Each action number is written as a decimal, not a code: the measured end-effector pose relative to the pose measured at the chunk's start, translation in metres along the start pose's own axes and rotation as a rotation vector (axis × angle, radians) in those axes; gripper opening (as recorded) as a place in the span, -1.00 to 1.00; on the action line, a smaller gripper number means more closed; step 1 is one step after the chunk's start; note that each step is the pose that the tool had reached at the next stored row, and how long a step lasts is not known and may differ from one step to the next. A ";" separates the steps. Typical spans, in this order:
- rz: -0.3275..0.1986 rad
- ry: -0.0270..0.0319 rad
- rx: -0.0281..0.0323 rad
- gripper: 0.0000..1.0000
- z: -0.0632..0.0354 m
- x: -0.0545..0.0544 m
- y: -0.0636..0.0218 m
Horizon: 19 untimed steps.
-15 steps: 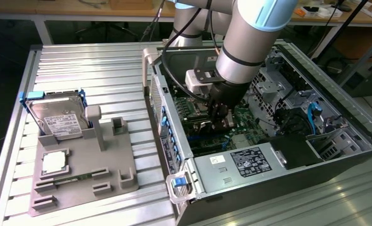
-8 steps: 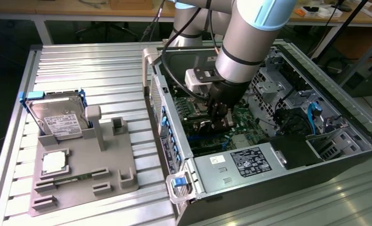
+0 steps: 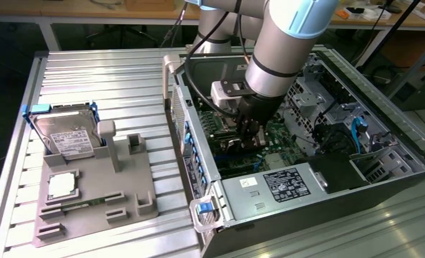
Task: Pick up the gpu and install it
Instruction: 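Insert the gpu into the slot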
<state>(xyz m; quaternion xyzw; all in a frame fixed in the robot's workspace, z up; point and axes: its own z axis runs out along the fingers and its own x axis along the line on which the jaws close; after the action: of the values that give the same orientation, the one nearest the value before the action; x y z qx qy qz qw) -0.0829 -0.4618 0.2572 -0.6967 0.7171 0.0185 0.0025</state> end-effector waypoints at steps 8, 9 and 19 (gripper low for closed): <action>0.000 0.0007 -0.0003 -0.46 0.0046 0.000 -0.0001; 0.000 0.0006 -0.0002 -0.46 0.0047 0.000 -0.0001; 0.000 0.0002 0.0000 -0.46 0.0049 0.000 -0.0001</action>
<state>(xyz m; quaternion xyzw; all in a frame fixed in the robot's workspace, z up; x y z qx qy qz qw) -0.0829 -0.4618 0.2523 -0.6967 0.7171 0.0185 0.0025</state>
